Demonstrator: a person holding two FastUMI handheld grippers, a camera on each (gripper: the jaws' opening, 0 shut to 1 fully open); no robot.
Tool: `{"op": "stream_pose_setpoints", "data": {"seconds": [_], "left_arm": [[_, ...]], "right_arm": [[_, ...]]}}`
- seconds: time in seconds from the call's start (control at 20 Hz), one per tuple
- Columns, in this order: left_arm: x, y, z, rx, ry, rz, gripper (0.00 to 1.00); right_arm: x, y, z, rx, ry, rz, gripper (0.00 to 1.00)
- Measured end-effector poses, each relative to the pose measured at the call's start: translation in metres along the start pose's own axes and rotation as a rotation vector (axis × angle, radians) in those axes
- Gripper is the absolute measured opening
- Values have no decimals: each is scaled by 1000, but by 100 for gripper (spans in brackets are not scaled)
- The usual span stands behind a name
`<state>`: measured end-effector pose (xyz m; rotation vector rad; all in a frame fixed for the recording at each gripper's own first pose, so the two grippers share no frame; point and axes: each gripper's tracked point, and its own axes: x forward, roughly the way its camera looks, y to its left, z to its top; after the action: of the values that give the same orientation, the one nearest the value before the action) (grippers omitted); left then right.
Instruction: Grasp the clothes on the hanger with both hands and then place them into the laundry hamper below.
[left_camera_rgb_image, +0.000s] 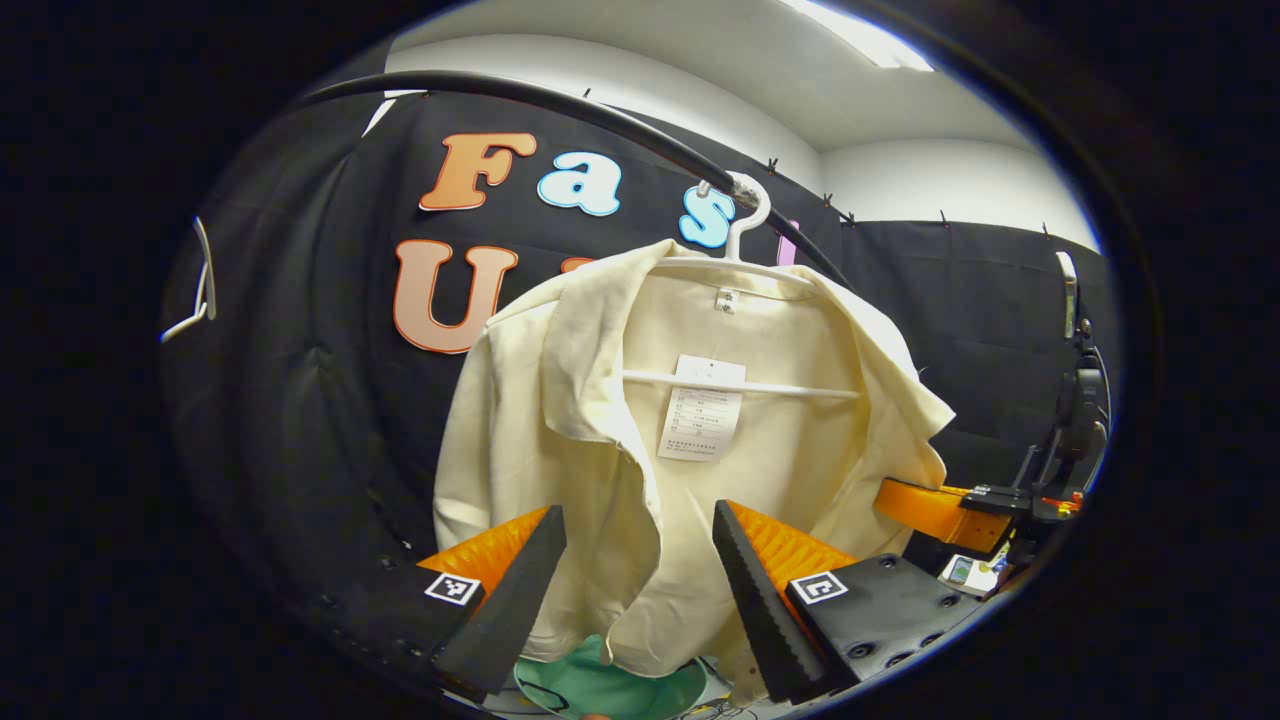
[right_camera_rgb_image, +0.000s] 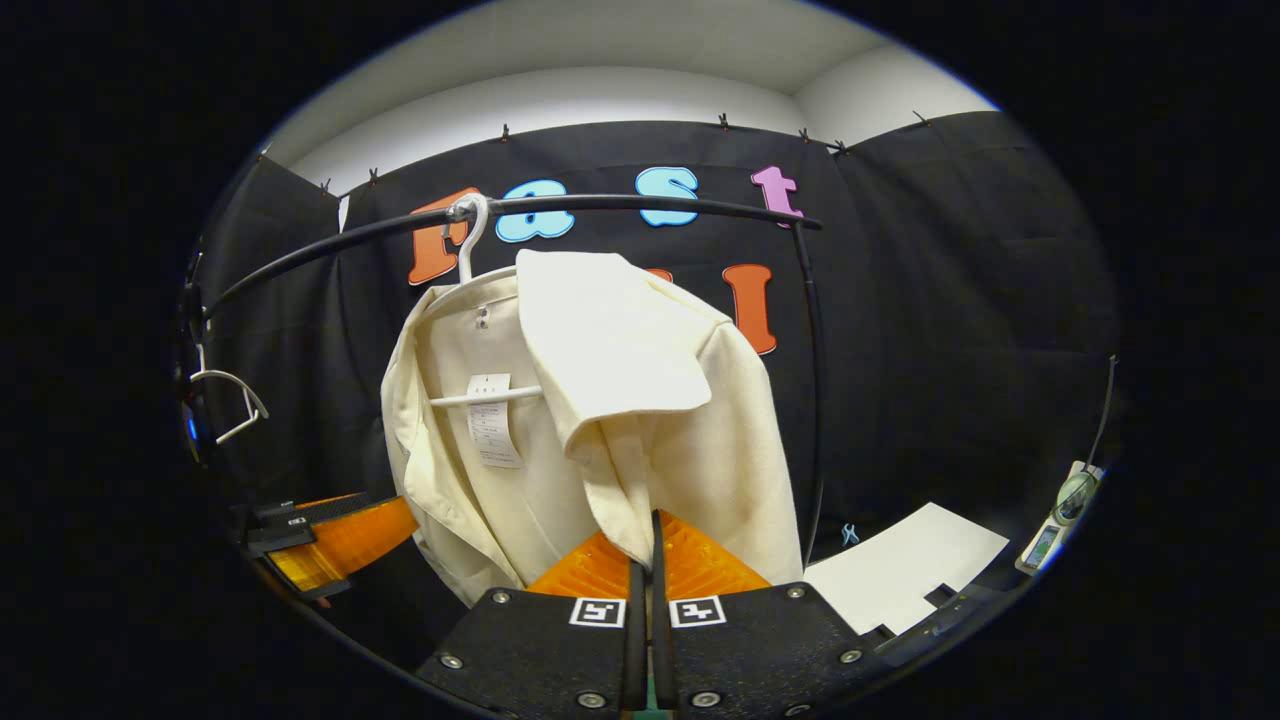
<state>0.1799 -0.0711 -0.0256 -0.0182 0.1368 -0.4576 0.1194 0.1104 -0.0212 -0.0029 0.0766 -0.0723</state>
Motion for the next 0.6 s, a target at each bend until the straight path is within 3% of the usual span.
{"op": "stream_pose_setpoints", "data": {"seconds": [0.1,0.2,0.3,0.5,0.6], "left_arm": [[16,2,2,3,-1,10,93],[32,4,-1,2,10,20,97],[46,9,-5,-10,27,35,93],[68,20,-8,-37,45,63,100],[74,24,-8,-37,42,77,97]], "right_arm": [[-3,-5,4,-1,-4,-1,2],[-7,-10,9,-1,-8,-3,2],[-10,-12,13,3,-12,-2,2],[-13,-14,17,-4,-16,1,2],[-13,-14,18,-8,-14,3,2]]}}
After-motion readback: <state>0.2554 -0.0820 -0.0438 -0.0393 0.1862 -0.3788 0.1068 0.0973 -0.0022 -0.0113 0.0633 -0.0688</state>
